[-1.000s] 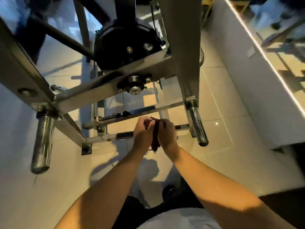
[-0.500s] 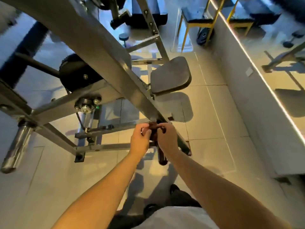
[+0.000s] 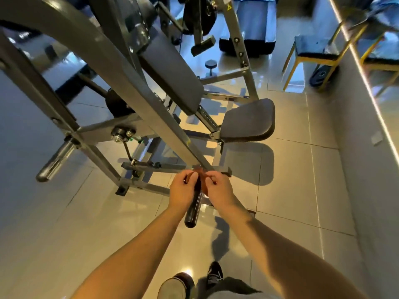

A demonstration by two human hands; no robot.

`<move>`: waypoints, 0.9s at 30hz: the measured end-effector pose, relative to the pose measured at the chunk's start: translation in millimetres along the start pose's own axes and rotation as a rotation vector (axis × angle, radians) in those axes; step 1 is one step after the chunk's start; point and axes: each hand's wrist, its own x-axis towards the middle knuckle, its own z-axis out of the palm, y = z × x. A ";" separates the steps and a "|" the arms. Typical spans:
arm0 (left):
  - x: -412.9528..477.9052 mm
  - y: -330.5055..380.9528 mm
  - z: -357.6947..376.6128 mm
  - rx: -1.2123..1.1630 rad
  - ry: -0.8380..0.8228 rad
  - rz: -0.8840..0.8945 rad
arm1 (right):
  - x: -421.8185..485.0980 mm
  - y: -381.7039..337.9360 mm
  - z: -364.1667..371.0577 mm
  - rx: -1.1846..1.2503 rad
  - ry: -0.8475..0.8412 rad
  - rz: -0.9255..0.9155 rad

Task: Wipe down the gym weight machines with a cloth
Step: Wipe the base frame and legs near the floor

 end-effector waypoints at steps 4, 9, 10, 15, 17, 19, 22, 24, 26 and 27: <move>-20.0 -14.2 22.5 -0.092 0.059 -0.102 | -8.6 15.1 -9.7 -0.032 -0.074 0.052; -55.2 -19.7 65.8 -0.182 0.104 -0.242 | -32.6 35.6 -34.0 -0.042 -0.140 0.108; -62.9 -17.7 74.9 -0.193 0.117 -0.258 | -35.4 39.3 -42.3 -0.032 -0.160 0.117; -82.4 -5.8 125.6 -0.252 0.198 -0.313 | -25.7 66.0 -96.8 0.015 -0.302 0.092; -84.1 -7.1 152.9 -0.255 0.225 -0.342 | -10.6 85.3 -114.8 0.016 -0.370 0.078; -78.7 -6.3 182.8 -0.293 0.296 -0.372 | 12.0 102.4 -129.5 0.005 -0.449 0.047; -65.8 5.0 223.2 -0.322 0.424 -0.384 | 50.3 118.2 -155.3 -0.016 -0.594 -0.007; -60.3 11.5 246.0 -0.346 0.476 -0.415 | 69.0 120.0 -171.7 -0.013 -0.692 -0.002; -58.0 18.8 260.2 -0.397 0.514 -0.432 | 78.8 118.3 -182.0 0.005 -0.753 0.017; -56.2 22.0 263.0 -0.416 0.538 -0.430 | 82.3 115.2 -183.9 0.014 -0.768 0.011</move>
